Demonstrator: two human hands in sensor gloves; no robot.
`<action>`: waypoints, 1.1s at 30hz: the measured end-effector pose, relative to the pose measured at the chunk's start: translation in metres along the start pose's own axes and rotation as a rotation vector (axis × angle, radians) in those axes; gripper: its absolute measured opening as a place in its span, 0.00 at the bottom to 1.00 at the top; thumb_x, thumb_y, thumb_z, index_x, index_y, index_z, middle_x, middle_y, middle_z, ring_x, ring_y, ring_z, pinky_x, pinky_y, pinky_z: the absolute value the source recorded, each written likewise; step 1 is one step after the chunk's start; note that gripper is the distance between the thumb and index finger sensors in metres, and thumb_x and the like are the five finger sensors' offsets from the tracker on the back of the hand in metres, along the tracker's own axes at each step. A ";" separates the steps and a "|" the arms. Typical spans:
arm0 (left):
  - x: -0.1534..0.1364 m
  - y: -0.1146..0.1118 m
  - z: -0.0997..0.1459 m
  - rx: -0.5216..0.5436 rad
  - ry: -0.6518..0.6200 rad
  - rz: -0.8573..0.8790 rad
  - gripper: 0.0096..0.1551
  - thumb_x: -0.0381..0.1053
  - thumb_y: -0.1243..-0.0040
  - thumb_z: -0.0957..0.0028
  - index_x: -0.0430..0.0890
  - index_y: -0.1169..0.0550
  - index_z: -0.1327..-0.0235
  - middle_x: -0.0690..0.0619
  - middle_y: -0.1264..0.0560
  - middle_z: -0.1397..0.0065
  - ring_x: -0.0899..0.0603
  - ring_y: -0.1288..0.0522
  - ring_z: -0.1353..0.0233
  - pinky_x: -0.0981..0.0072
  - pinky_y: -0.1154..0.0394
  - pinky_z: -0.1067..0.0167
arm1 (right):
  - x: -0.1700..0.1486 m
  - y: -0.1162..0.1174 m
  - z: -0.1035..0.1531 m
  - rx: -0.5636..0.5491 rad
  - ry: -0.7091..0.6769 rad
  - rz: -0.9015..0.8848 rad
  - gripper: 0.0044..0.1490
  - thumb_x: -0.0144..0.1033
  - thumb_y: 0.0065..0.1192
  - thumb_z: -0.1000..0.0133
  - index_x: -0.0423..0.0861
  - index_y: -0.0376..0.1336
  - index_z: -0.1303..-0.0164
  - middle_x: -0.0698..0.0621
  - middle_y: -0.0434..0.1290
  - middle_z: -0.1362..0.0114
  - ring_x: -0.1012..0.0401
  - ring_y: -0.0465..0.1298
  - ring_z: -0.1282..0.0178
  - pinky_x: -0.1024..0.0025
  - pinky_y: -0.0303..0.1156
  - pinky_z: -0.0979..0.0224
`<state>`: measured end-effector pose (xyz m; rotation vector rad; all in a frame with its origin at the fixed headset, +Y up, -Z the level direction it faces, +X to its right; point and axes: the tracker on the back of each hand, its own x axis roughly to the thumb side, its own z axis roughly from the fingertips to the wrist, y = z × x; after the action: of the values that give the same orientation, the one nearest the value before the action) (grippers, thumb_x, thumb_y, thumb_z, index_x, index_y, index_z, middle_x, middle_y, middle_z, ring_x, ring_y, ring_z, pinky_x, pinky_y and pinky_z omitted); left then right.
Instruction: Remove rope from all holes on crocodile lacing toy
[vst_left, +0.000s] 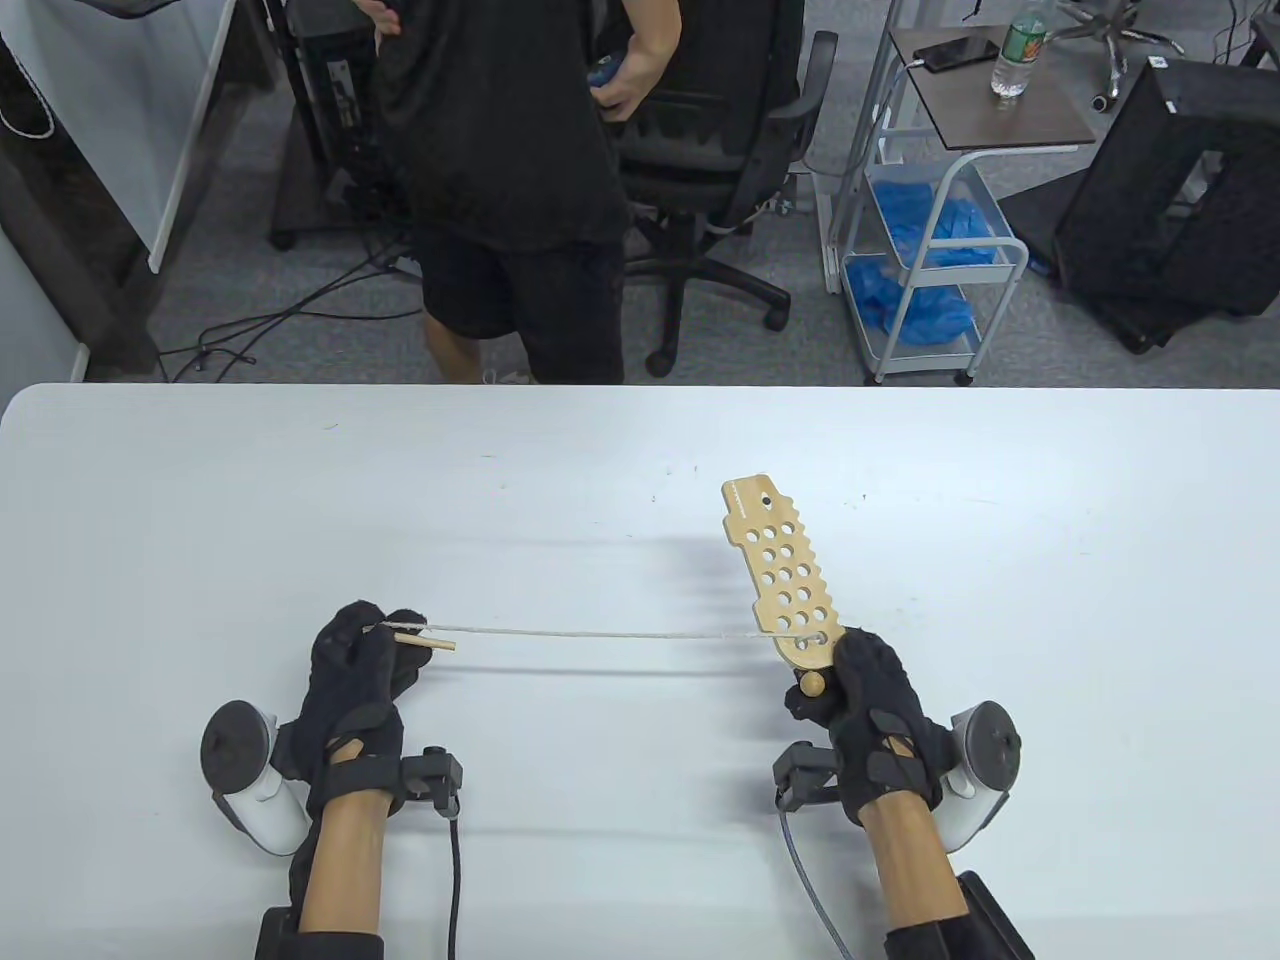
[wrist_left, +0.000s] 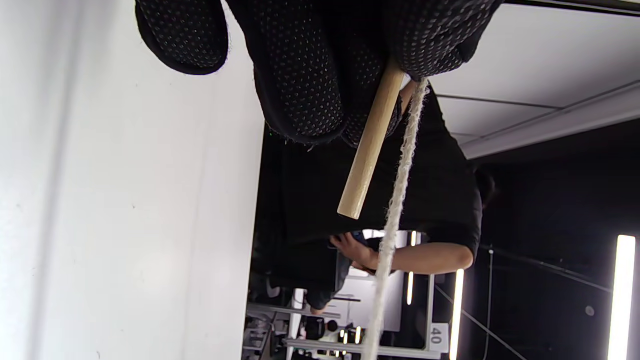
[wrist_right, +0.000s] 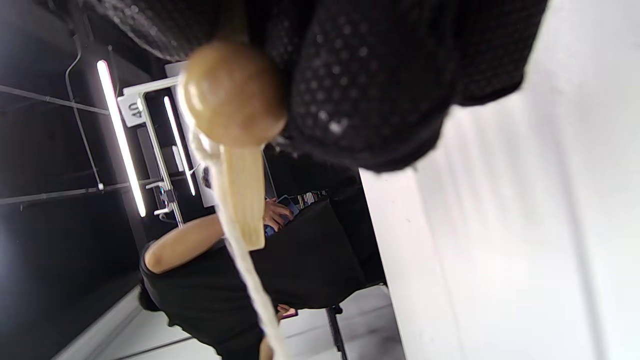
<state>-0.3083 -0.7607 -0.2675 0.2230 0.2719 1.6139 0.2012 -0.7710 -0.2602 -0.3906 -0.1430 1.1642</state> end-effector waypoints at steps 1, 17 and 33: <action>0.000 0.000 0.000 0.005 0.001 0.005 0.26 0.54 0.41 0.42 0.62 0.31 0.30 0.61 0.18 0.35 0.52 0.18 0.40 0.42 0.28 0.31 | 0.000 -0.002 0.000 -0.010 0.010 -0.021 0.29 0.40 0.61 0.47 0.37 0.62 0.41 0.39 0.78 0.52 0.52 0.83 0.67 0.42 0.74 0.46; -0.010 0.018 0.003 0.133 0.065 0.149 0.26 0.55 0.43 0.42 0.61 0.33 0.30 0.61 0.18 0.36 0.54 0.18 0.41 0.44 0.28 0.31 | 0.000 -0.023 -0.005 -0.107 0.052 -0.253 0.29 0.42 0.58 0.45 0.38 0.59 0.39 0.41 0.77 0.49 0.53 0.83 0.64 0.44 0.74 0.43; -0.014 0.022 0.006 0.196 0.087 0.203 0.26 0.56 0.44 0.42 0.60 0.33 0.30 0.62 0.18 0.38 0.54 0.18 0.43 0.45 0.28 0.31 | -0.004 -0.027 -0.005 -0.133 0.066 -0.364 0.29 0.42 0.56 0.44 0.39 0.58 0.38 0.42 0.76 0.47 0.54 0.83 0.62 0.45 0.74 0.41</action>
<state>-0.3266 -0.7752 -0.2549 0.3398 0.4886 1.8013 0.2249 -0.7844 -0.2541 -0.4967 -0.2246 0.7842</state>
